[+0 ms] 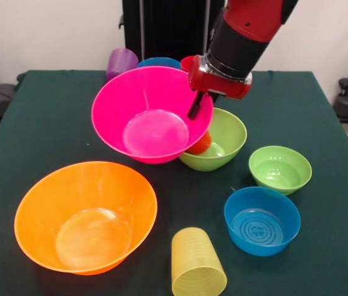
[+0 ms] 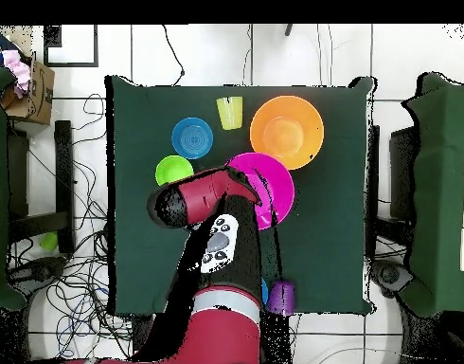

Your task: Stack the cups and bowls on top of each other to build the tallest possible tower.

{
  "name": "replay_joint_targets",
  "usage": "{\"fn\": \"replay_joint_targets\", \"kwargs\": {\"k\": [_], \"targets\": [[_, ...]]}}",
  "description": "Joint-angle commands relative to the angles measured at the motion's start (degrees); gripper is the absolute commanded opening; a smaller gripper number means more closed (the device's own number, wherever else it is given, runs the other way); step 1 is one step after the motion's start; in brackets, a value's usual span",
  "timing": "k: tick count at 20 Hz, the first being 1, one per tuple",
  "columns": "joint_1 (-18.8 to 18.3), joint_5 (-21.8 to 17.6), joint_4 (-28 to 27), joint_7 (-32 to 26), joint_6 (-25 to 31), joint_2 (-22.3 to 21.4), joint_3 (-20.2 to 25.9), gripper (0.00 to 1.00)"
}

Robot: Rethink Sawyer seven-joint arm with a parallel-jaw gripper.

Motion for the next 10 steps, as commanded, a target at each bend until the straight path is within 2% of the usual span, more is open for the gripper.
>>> {"fn": "replay_joint_targets", "kwargs": {"k": [1,6,10], "targets": [[-0.83,3.05,7.00,1.46,-1.63,-1.85,8.35,0.00],[-1.86,5.97,12.50,-0.59,1.80,-7.78,10.63,0.00],[-2.07,6.99,13.34,-1.43,3.27,-9.10,11.25,0.00]]}}
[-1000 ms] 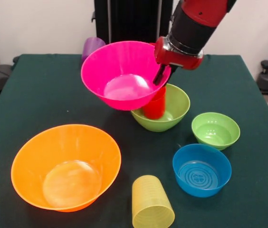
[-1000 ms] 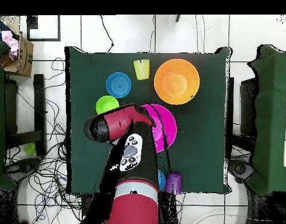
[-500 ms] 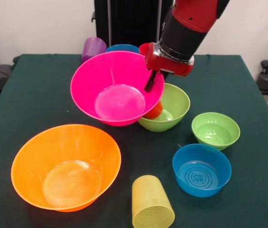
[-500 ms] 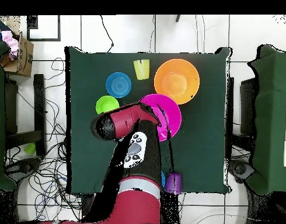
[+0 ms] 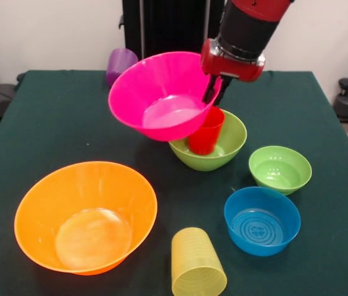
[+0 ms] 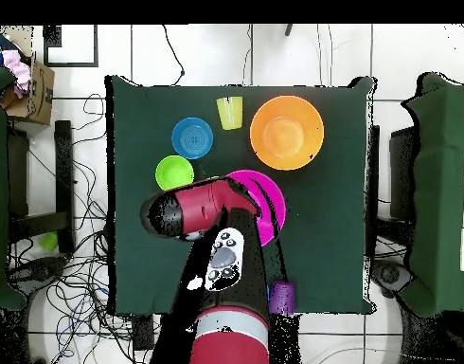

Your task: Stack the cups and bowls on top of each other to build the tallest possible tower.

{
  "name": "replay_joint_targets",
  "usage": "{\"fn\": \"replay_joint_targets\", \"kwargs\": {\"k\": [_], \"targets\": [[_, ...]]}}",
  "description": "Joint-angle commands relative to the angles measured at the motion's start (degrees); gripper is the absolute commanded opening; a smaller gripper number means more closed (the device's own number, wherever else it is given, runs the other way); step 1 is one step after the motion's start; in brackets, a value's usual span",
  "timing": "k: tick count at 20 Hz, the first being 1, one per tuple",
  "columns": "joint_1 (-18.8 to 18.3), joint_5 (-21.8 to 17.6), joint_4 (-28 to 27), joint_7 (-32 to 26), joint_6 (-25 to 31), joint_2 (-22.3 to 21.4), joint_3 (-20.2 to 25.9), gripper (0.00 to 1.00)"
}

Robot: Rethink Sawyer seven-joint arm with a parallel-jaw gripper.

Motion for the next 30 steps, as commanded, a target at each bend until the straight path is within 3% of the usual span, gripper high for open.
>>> {"fn": "replay_joint_targets", "kwargs": {"k": [1,4,14,21,30], "targets": [[-0.87,3.28,7.13,-1.81,3.75,-4.38,8.75,0.00],[-1.14,3.85,7.62,-2.22,4.51,-5.50,9.30,0.00],[-0.65,1.23,4.48,-1.05,3.18,-2.99,7.75,0.00],[0.66,-0.73,1.09,1.50,-0.31,2.03,6.04,0.00],[3.20,-0.24,-4.14,4.99,-2.57,8.52,4.17,0.00]]}}
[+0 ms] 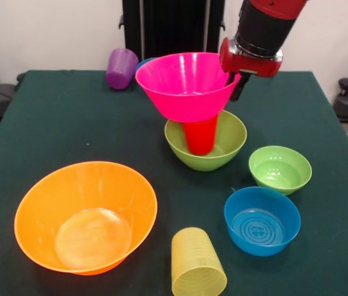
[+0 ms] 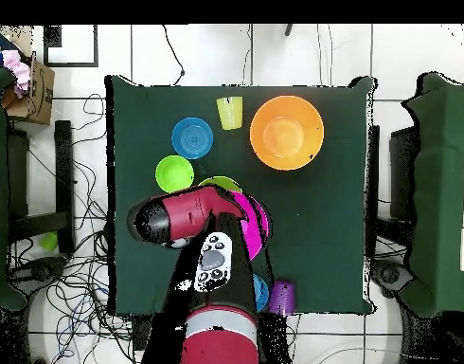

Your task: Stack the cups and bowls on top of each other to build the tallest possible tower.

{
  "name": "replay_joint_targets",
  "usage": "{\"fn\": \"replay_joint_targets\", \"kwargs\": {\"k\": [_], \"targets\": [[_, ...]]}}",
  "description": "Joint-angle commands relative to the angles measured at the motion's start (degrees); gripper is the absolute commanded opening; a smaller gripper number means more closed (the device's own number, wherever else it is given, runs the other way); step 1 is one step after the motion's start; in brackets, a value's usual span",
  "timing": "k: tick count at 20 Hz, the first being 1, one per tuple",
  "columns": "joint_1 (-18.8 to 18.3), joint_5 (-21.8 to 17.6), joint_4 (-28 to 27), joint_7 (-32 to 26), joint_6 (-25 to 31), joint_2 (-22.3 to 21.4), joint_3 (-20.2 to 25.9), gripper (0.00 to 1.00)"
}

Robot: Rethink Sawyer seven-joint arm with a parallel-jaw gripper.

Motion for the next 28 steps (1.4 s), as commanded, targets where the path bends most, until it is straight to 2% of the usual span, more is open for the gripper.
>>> {"fn": "replay_joint_targets", "kwargs": {"k": [1,6,14,28], "targets": [[2.17,-1.77,-6.04,5.18,-2.84,8.43,2.44,0.00],[1.95,-0.80,-5.84,4.09,-2.82,8.23,2.93,0.00],[0.48,0.87,-2.98,2.07,-1.79,5.36,4.81,0.00],[-0.39,2.97,-3.13,0.81,1.22,4.71,6.63,0.00]]}}
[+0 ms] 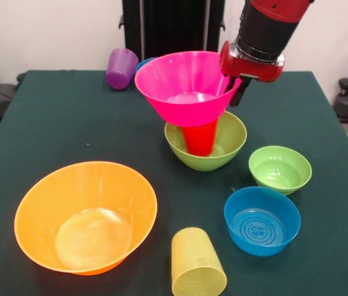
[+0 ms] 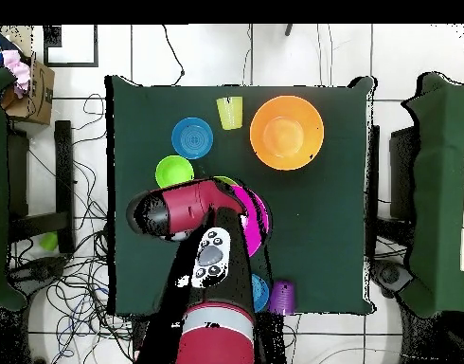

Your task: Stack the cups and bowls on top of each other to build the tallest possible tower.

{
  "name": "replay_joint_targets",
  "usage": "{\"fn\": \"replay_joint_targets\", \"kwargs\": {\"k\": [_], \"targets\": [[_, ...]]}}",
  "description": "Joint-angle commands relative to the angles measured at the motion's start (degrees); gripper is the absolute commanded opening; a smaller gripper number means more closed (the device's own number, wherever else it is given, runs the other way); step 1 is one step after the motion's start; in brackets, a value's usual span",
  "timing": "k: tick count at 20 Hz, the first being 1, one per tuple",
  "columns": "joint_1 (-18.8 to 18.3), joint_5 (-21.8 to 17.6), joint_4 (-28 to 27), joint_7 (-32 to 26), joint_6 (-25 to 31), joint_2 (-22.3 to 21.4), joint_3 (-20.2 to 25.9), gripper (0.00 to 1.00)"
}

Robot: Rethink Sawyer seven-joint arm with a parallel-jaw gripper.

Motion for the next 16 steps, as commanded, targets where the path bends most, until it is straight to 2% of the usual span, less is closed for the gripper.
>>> {"fn": "replay_joint_targets", "kwargs": {"k": [1,2,3,16], "targets": [[-1.09,2.02,-0.74,0.72,0.73,3.78,8.03,0.00],[-1.15,2.06,-0.71,0.68,0.74,3.76,8.11,0.00],[-1.30,2.01,-0.58,0.67,0.62,3.73,8.21,1.00],[-1.22,1.91,-0.27,1.76,0.18,3.57,8.17,1.00]]}}
